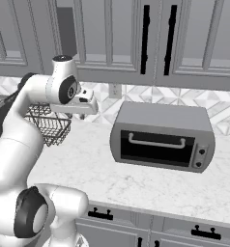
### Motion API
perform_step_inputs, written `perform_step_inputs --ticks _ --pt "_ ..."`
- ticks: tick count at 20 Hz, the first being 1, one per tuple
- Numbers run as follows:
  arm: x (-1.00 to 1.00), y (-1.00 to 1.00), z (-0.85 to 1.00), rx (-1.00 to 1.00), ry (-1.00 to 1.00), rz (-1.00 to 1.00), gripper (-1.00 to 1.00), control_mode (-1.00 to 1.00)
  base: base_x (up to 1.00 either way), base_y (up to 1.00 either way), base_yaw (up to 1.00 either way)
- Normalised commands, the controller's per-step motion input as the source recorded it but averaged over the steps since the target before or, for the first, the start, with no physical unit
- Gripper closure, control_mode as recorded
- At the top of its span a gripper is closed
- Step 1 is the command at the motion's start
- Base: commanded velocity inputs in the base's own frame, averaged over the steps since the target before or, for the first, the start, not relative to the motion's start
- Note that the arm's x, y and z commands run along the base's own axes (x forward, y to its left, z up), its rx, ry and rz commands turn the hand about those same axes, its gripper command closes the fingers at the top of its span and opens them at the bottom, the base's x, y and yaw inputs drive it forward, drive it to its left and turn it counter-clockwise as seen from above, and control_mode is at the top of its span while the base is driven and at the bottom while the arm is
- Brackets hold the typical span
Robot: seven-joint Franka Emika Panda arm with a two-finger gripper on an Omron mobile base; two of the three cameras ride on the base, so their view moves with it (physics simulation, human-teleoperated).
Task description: Pick the measuring cup from the drawer and place it on the counter.
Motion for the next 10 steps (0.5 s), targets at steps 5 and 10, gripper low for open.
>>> perform_step_inputs --ticks 5,10 --pt "-0.51 0.06 -0.07 0.0 0.06 0.0 -1.0 -1.0 0.0 0.0 0.0" --pt "-0.62 0.86 -0.19 0.0 0.09 0.01 -1.0 -1.0 0.0 0.0 0.0"
